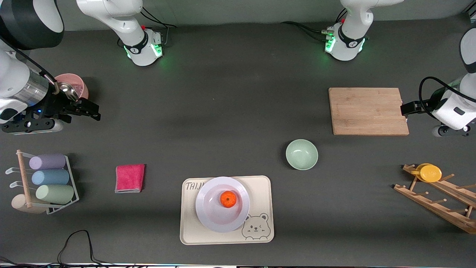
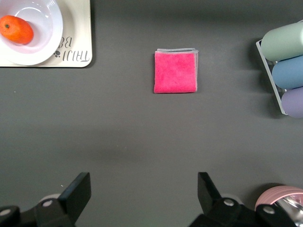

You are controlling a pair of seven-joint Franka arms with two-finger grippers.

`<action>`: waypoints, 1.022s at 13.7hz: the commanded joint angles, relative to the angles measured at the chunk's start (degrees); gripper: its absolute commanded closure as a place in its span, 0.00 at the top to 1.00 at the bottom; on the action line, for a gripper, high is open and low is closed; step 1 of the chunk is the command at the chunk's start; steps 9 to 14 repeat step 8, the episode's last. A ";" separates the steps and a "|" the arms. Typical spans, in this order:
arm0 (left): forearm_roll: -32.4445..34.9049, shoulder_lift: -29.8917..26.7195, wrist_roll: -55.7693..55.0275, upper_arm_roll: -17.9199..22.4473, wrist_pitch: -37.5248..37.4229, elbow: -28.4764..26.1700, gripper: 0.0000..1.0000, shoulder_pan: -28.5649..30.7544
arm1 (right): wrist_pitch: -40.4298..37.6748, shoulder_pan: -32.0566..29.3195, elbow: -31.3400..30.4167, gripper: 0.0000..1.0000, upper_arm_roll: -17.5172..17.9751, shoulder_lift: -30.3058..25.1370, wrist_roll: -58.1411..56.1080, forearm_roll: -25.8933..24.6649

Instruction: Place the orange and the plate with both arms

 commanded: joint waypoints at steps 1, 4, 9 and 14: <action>0.04 -0.45 -0.04 0.12 -2.30 2.32 1.00 -0.34 | -0.17 -0.21 -1.11 1.00 0.16 -1.71 0.35 -1.20; -0.31 -2.73 -0.05 0.03 -3.19 2.33 1.00 -0.34 | -1.22 -0.38 -0.93 1.00 0.16 -1.79 0.09 -1.20; -0.49 -3.27 0.23 0.03 -5.04 4.25 1.00 -0.78 | -1.93 -0.38 -0.85 1.00 0.16 -2.15 0.09 -1.20; -0.49 -3.27 0.23 0.03 -5.04 4.25 1.00 -0.78 | -1.93 -0.38 -0.85 1.00 0.16 -2.15 0.09 -1.20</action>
